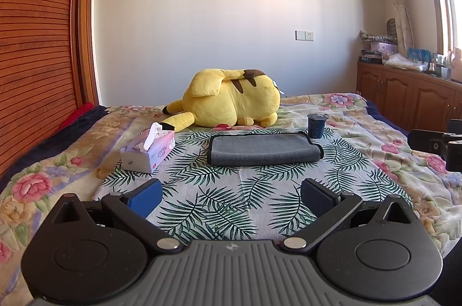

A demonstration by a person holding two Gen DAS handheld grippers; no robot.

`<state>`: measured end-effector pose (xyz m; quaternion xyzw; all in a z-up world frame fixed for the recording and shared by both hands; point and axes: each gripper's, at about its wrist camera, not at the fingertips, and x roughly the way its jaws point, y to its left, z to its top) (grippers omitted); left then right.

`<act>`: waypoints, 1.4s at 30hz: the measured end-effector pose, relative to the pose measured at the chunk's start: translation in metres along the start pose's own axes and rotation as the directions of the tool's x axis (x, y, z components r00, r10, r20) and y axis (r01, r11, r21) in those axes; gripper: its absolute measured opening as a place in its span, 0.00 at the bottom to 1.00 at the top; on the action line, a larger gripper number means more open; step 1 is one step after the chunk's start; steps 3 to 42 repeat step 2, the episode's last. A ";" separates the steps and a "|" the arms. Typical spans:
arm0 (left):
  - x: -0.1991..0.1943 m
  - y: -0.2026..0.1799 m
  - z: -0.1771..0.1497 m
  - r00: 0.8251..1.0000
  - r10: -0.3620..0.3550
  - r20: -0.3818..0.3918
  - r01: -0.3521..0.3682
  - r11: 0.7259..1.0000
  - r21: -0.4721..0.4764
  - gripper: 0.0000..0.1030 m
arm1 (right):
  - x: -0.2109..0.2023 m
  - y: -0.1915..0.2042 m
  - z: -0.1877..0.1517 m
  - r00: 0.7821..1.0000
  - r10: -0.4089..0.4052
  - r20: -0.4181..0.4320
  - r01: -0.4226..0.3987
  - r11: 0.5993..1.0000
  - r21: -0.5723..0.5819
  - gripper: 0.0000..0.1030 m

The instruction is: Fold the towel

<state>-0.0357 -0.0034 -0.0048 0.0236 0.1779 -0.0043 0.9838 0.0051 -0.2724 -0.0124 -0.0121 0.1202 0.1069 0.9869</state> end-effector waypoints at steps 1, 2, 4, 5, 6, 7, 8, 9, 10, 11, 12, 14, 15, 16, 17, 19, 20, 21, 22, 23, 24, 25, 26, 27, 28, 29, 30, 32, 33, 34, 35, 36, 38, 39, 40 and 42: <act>0.000 0.000 0.000 1.000 0.000 0.000 0.000 1.000 0.000 0.84 | 0.000 0.000 0.000 1.000 0.000 0.000 0.000 1.000 0.000 1.00; 0.000 0.000 0.000 1.000 0.000 0.001 0.000 1.000 0.000 0.84 | 0.000 0.000 0.000 1.000 0.000 0.000 0.000 1.000 0.000 1.00; 0.000 0.000 0.000 1.000 0.000 0.001 0.000 1.000 0.000 0.84 | 0.000 0.000 0.000 1.000 0.000 0.000 0.000 1.000 0.000 1.00; 0.000 0.000 0.000 1.000 0.000 0.001 0.000 1.000 0.000 0.84 | 0.000 0.000 0.000 1.000 0.000 0.000 0.000 1.000 0.000 1.00; 0.000 0.000 0.000 1.000 0.000 0.001 0.000 1.000 0.000 0.84 | 0.000 0.000 0.000 1.000 0.000 0.000 0.000 1.000 0.000 1.00; 0.000 0.000 0.000 1.000 0.000 0.001 0.000 1.000 0.000 0.84 | 0.000 0.000 0.000 1.000 0.000 0.000 0.000 1.000 0.000 1.00; 0.000 0.000 0.000 1.000 0.000 0.001 0.000 1.000 0.000 0.84 | 0.000 0.000 0.000 1.000 0.000 0.000 0.000 1.000 0.000 1.00; 0.000 0.000 0.000 1.000 0.000 0.001 0.000 1.000 0.000 0.84 | 0.000 0.000 0.000 1.000 0.000 0.000 0.000 1.000 0.000 1.00; 0.000 0.000 0.000 1.000 0.000 0.001 0.000 1.000 0.000 0.84 | 0.000 0.000 0.000 1.000 0.000 0.000 0.000 1.000 0.000 1.00; 0.000 0.000 0.000 1.000 0.000 0.001 0.000 1.000 0.000 0.84 | 0.000 0.000 0.000 1.000 0.000 0.000 0.000 1.000 0.000 1.00; 0.000 0.000 0.000 1.000 0.000 0.001 0.000 1.000 0.000 0.84 | 0.000 0.000 0.000 1.000 0.000 0.000 0.000 1.000 0.000 1.00; 0.000 0.000 0.000 1.000 0.000 0.001 0.000 1.000 0.000 0.84 | 0.000 0.000 0.000 1.000 0.000 0.000 0.000 1.000 0.000 1.00; 0.000 0.000 0.000 1.000 0.000 0.001 0.000 1.000 0.000 0.84 | 0.000 0.000 0.000 1.000 0.000 0.000 0.000 1.000 0.000 1.00; 0.000 0.000 0.000 1.000 0.000 0.001 0.000 1.000 0.000 0.84 | 0.000 0.000 0.000 1.000 0.000 0.000 0.000 1.000 0.000 1.00; 0.000 0.000 0.000 1.000 0.000 0.001 0.000 1.000 0.000 0.84 | 0.000 0.000 0.000 1.000 0.000 0.000 0.000 1.000 0.000 1.00; 0.000 0.000 0.000 1.000 0.000 0.001 0.000 1.000 0.000 0.84 | 0.000 0.000 0.000 1.000 0.000 0.000 0.000 1.000 0.000 1.00; 0.000 0.000 0.000 1.000 0.000 0.001 0.000 1.000 0.000 0.84 | 0.000 0.000 0.000 1.000 0.000 0.000 0.000 1.000 0.000 1.00; 0.000 0.000 0.000 1.000 0.000 0.001 0.000 1.000 0.000 0.84 | 0.000 0.000 0.000 1.000 0.000 0.000 0.000 1.000 0.000 1.00; 0.000 0.000 0.000 1.000 0.000 0.001 0.000 1.000 0.000 0.84 | 0.000 0.000 0.000 1.000 0.000 0.000 0.000 1.000 0.000 1.00; 0.000 0.000 0.000 1.000 0.000 0.001 0.000 1.000 0.000 0.84 | 0.000 0.000 0.000 1.000 0.000 0.000 0.000 1.000 0.000 1.00; 0.000 0.000 0.000 1.000 0.000 0.001 0.000 1.000 0.000 0.84 | 0.000 0.000 0.000 1.000 0.000 0.000 0.000 1.000 0.000 1.00; 0.000 0.000 0.000 1.000 0.000 0.001 0.000 1.000 0.000 0.84 | 0.000 0.000 0.000 1.000 0.000 0.000 0.000 1.000 0.000 1.00; 0.000 0.000 0.000 1.000 0.000 0.001 0.000 1.000 0.000 0.84 | 0.000 0.000 0.000 1.000 0.000 0.000 0.000 1.000 0.000 1.00; 0.000 0.000 0.000 1.000 0.000 0.001 0.000 1.000 0.000 0.84 | 0.000 0.000 0.000 1.000 0.000 0.000 0.000 1.000 0.000 1.00; 0.000 0.000 0.000 1.000 0.000 0.001 0.000 1.000 0.000 0.84 | 0.000 0.000 0.000 1.000 0.000 0.000 0.000 1.000 0.000 1.00; 0.000 0.000 0.000 1.000 0.000 0.001 0.000 1.000 0.000 0.84 | 0.000 0.000 0.000 1.000 0.000 0.000 0.000 1.000 0.000 1.00; 0.000 0.000 0.000 1.000 0.000 0.001 0.000 1.000 0.000 0.84 | 0.000 0.000 0.000 1.000 0.000 0.000 0.000 1.000 0.000 1.00; 0.000 0.000 0.000 1.000 0.000 0.001 0.000 1.000 0.000 0.84 | 0.000 0.000 0.000 1.000 0.000 0.000 0.000 1.000 0.000 1.00; 0.000 0.000 0.000 1.000 0.000 0.001 0.000 1.000 0.000 0.84 | 0.000 0.000 0.000 1.000 0.000 0.000 0.000 1.000 0.000 1.00; 0.000 0.000 0.000 1.000 0.000 0.001 0.000 1.000 0.000 0.84 | 0.000 0.000 0.000 1.000 0.000 0.000 0.000 1.000 0.000 1.00; 0.000 0.000 0.000 1.000 0.000 0.001 0.000 1.000 0.000 0.84 | 0.000 0.000 0.000 1.000 0.000 0.000 0.000 1.000 0.000 1.00; 0.000 0.000 0.000 1.000 0.000 0.001 0.000 1.000 0.000 0.84 | 0.000 0.000 0.000 1.000 0.000 0.000 0.000 1.000 0.000 1.00; 0.000 0.000 0.000 1.000 0.000 0.001 0.000 1.000 0.000 0.84 | 0.000 0.000 0.000 1.000 0.000 0.000 0.000 1.000 0.000 1.00; 0.000 0.000 0.000 1.000 0.000 0.001 0.000 1.000 0.000 0.84 | 0.000 0.000 0.000 1.000 0.000 0.000 0.000 1.000 0.000 1.00; 0.000 0.000 0.000 1.000 0.000 0.001 0.000 1.000 0.000 0.84 | 0.000 0.000 0.000 1.000 0.000 0.000 0.000 1.000 0.000 1.00; 0.000 0.000 0.000 1.000 0.000 0.001 0.000 1.000 0.000 0.84 | 0.000 0.000 0.000 1.000 0.000 0.000 0.000 1.000 0.000 1.00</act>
